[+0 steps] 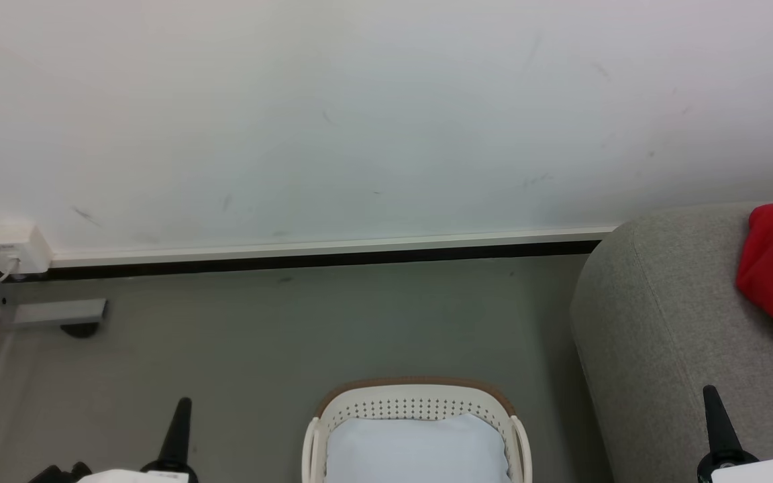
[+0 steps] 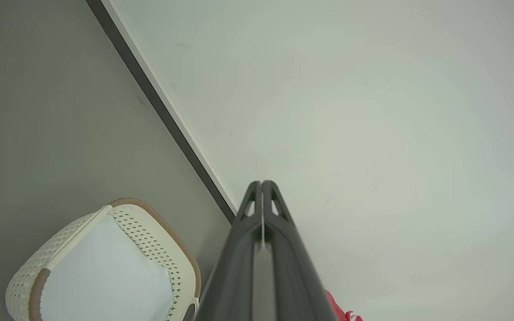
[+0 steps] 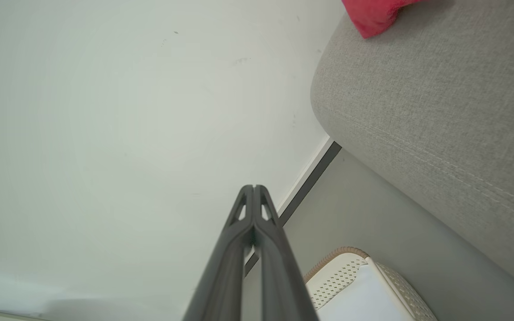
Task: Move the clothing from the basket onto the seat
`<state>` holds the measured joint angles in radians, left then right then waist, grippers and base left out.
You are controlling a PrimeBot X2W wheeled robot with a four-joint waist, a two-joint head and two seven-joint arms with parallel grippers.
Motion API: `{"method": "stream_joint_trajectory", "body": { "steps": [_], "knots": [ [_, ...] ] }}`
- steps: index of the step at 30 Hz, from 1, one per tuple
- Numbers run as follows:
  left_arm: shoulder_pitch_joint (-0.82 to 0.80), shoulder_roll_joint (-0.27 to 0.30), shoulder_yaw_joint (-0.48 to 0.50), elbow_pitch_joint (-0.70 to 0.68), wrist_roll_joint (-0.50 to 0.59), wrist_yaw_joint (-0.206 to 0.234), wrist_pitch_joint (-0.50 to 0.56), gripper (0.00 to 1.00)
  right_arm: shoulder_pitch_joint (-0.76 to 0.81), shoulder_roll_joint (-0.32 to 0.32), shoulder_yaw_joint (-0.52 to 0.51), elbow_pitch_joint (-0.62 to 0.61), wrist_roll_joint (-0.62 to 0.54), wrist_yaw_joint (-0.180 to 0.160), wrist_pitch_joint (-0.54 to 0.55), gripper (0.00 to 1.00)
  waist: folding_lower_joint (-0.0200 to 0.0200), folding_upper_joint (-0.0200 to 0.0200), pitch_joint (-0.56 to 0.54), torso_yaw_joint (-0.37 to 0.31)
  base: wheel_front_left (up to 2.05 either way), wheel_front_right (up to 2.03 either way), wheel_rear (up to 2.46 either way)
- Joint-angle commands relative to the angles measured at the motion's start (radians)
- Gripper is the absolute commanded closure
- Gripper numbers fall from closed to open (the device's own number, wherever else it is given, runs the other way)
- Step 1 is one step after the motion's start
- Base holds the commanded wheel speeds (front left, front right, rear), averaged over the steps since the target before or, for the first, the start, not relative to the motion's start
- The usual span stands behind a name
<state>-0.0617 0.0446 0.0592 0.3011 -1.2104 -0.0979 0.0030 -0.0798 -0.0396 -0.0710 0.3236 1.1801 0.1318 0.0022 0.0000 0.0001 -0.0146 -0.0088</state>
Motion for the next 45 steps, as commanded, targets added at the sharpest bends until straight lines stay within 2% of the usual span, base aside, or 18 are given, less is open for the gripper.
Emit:
{"method": "stream_joint_trajectory", "body": {
  "steps": [1, 45],
  "knots": [
    [-0.019, 0.007, 0.007, -0.013, -0.029, -0.008, 0.009, 1.00, -0.021, -0.011, -0.006, -0.015, 0.030, -0.001, 0.008, 1.00, 0.0000, -0.0001, 0.000, 0.000, 0.00, 0.00, 0.00],
    [-0.054, 0.009, 0.052, -0.047, -0.357, -0.032, 0.101, 1.00, -0.040, -0.014, -0.042, -0.068, 0.381, -0.002, 0.101, 1.00, 0.0000, -0.0001, 0.013, 0.007, 0.00, 0.00, 0.00]
  ]
}}
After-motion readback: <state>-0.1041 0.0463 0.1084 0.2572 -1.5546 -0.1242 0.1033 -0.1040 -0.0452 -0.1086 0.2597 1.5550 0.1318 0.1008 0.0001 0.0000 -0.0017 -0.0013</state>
